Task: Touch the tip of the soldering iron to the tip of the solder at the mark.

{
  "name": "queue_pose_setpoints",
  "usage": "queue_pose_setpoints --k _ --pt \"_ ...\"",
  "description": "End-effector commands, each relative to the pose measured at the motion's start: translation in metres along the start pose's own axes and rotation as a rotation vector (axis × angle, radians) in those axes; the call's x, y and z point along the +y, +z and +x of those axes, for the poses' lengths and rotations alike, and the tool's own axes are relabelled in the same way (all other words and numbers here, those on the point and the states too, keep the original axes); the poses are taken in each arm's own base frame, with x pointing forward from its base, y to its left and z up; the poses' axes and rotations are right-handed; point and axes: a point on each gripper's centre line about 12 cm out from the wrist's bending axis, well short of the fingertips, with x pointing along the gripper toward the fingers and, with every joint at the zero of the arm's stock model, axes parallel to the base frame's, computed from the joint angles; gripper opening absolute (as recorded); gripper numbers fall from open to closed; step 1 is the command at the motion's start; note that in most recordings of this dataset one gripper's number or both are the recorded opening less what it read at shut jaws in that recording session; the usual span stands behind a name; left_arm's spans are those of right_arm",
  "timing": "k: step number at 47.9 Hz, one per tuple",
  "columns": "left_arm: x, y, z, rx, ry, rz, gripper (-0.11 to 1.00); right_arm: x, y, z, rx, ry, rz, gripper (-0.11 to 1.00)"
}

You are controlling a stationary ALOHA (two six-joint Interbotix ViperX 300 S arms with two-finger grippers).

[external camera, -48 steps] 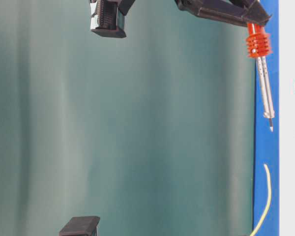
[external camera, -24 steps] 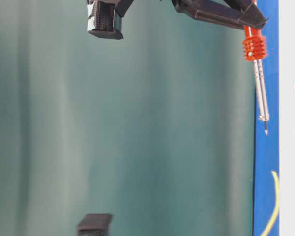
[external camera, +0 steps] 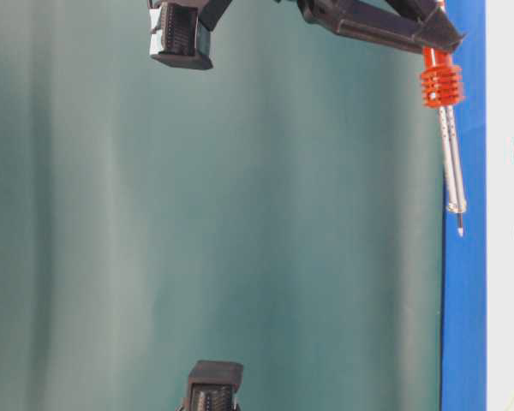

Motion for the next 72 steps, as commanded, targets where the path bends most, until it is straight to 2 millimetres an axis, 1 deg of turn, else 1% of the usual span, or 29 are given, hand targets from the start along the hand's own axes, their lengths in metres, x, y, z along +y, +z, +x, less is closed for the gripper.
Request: queue_pose_setpoints --k 1,18,29,39,49,72 --pt "0.001 0.005 -0.003 -0.018 0.003 0.001 0.02 0.003 0.016 -0.004 -0.049 0.008 0.003 0.06" --pt "0.001 0.002 -0.003 -0.014 0.003 -0.001 0.02 0.004 0.027 0.007 -0.028 0.004 -0.002 0.06" --pt "0.001 0.002 -0.003 -0.011 0.003 0.001 0.02 -0.003 0.046 0.024 0.013 -0.023 0.011 0.06" --pt "0.001 0.001 -0.003 -0.011 0.003 0.001 0.02 -0.004 0.059 0.042 0.068 -0.046 -0.031 0.06" --pt "0.001 0.001 -0.004 -0.012 0.003 0.004 0.02 -0.005 0.062 0.059 0.112 -0.056 -0.04 0.06" --pt "0.001 0.001 -0.004 -0.012 0.003 -0.001 0.02 -0.006 0.06 0.065 0.122 -0.058 -0.038 0.06"
